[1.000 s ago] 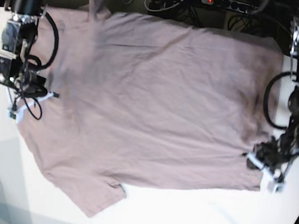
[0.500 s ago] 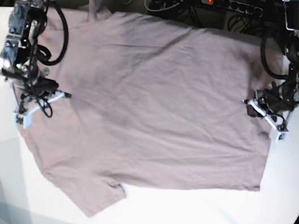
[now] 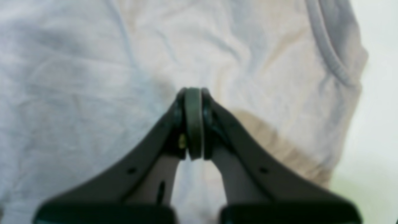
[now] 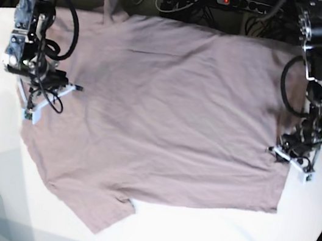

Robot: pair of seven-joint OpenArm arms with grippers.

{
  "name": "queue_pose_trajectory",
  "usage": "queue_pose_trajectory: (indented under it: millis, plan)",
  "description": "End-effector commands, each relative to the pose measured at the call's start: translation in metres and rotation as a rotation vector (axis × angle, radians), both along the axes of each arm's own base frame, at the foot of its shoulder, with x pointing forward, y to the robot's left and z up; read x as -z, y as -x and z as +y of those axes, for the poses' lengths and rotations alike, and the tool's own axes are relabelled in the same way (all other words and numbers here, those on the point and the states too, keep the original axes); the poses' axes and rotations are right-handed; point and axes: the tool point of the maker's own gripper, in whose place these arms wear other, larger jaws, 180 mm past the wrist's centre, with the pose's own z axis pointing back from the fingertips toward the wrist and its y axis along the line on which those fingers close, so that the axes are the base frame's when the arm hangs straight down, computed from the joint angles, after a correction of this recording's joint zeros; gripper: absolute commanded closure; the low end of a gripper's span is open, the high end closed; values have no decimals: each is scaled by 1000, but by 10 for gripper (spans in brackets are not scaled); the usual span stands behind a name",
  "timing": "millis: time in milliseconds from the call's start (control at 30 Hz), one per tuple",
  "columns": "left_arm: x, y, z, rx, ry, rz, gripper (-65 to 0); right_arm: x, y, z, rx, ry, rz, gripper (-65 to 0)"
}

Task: Layout the t-shirt on the table in an organized manner, then fold the t-shirt properly
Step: 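Regrasp the shirt sides near the collar with both grippers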

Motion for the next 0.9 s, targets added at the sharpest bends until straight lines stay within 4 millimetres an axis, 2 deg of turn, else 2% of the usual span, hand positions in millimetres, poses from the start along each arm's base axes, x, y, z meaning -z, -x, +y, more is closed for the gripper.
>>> queue_pose_trajectory:
  millis: [0, 67, 200, 333, 467, 533, 567, 600, 633, 700, 800, 867]
  plan:
    - [7, 5, 11, -13, -43, 65, -50, -12, -8, -3, -5, 10, -46, 0]
    - [0, -11, 14, -16, -64, 39, -50, -8, -4, -3, -5, 10, -36, 0]
    - [-6, -38, 4, 38, -113, -4, -50, 0, 6, -3, -5, 10, -10, 0]
    - [-21, -63, 2, 74, -154, -67, -50, 4, 12, -6, -5, 18, 4, 0]
    - [-43, -82, 2, 72, -158, -115, -50, 4, 13, -6, -6, 19, 7, 0]
    - [-58, -88, 0, 86, -168, -135, -50, 4, 13, -6, -6, 19, 7, 0]
    - [-71, -90, 5, 92, -186, -135, -50, 4, 13, -6, -6, 19, 7, 0]
    - [-79, -90, 5, 97, -192, -133, -50, 3, 12, -6, -6, 20, 6, 0]
    - [-78, -82, 8, 94, -188, -110, -50, 1, 11, -6, -8, 21, -3, 0]
    - [-91, -70, 11, 74, -160, -115, -50, -6, 9, -4, -14, 23, -23, 0]
    - [-98, -37, 8, 74, -118, -95, -50, -12, 11, -2, -23, 27, -39, 0]
    - [-94, -14, -1, 94, -89, -67, -50, -11, 12, -1, -22, 24, -36, 0]
